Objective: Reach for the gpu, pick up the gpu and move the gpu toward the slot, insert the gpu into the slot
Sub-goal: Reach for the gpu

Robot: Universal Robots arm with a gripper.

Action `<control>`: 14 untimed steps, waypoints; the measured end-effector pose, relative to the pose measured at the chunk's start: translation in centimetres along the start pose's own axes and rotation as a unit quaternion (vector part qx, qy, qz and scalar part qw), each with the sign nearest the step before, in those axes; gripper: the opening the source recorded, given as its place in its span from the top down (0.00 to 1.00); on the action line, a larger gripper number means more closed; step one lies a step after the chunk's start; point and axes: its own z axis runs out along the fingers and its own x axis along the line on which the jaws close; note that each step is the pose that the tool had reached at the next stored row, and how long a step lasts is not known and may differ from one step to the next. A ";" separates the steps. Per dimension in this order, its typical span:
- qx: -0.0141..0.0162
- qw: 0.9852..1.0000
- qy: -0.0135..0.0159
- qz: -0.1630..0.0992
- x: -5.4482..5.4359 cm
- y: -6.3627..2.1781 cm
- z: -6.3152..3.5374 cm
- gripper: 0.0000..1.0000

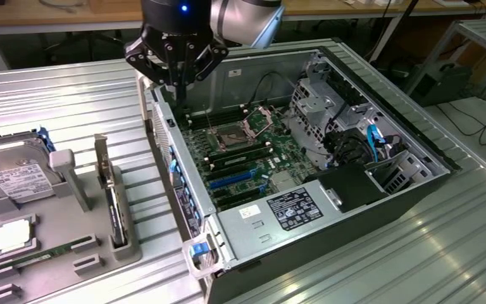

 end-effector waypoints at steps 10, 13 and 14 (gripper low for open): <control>0.000 1.000 0.000 0.000 0.8 -0.29 -0.03 0.89; 0.000 1.000 0.000 0.000 1.1 -0.41 -0.04 0.89; 0.000 1.000 0.000 0.000 1.2 -0.44 -0.04 0.89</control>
